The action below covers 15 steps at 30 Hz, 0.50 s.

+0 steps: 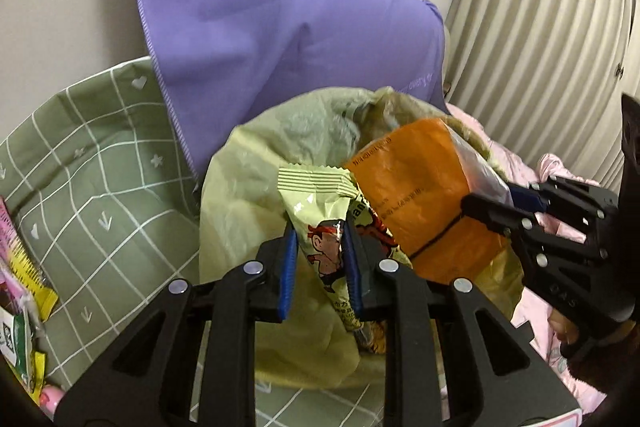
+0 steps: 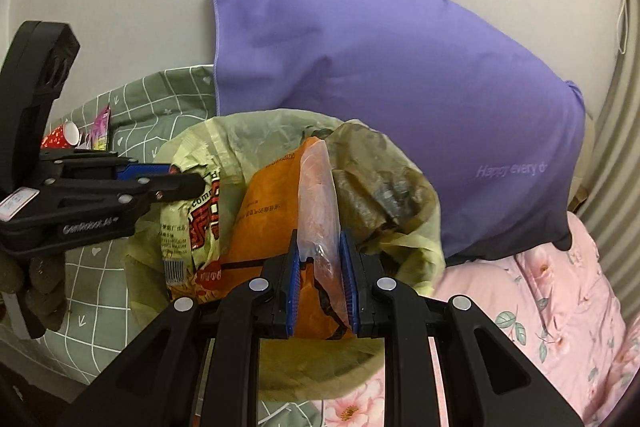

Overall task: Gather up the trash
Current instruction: 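Carry both wrappers to the yellow-green trash bag and release them, then move both tools back over the snack pile on the table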

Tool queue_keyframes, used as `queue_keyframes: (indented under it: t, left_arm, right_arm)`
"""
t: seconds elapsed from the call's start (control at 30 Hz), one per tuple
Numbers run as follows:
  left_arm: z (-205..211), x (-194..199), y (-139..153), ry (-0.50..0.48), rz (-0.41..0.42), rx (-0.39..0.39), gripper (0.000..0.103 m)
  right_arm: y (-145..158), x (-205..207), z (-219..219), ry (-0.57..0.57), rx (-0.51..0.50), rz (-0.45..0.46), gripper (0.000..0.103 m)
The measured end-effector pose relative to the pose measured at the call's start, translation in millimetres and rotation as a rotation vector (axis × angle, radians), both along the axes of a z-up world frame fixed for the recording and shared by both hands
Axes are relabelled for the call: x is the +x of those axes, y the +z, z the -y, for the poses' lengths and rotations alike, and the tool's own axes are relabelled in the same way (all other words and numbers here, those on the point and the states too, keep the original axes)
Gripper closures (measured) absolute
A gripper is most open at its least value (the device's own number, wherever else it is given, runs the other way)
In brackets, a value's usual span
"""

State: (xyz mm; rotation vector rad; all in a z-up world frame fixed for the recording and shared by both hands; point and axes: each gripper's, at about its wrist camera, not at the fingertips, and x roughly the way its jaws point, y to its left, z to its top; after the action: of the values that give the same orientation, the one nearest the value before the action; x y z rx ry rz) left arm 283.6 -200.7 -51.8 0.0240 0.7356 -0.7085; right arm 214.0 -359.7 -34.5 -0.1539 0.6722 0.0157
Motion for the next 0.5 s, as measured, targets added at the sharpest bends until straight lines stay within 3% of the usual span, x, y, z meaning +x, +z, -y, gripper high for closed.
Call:
queue_keyframes:
  t: [0.33, 0.37, 0.43, 0.5]
  left_arm:
    - [0, 3, -3, 0.015, -0.036, -0.001, 0.083]
    - [-1, 5, -2, 0.017, -0.046, -0.01, 0.083]
    - [-7, 6, 4, 0.015, -0.067, -0.041, 0.079]
    - [-11, 5, 9, 0.016, -0.07, -0.065, 0.069]
  right_arm:
    - [-4, 2, 17, -0.051, 0.106, -0.05, 0.083]
    - [-3, 1, 19, -0.057, 0.118, -0.048, 0.082]
    - [2, -4, 23, -0.062, 0.161, -0.026, 0.068]
    - [9, -10, 25, -0.058, 0.186, 0.012, 0.065]
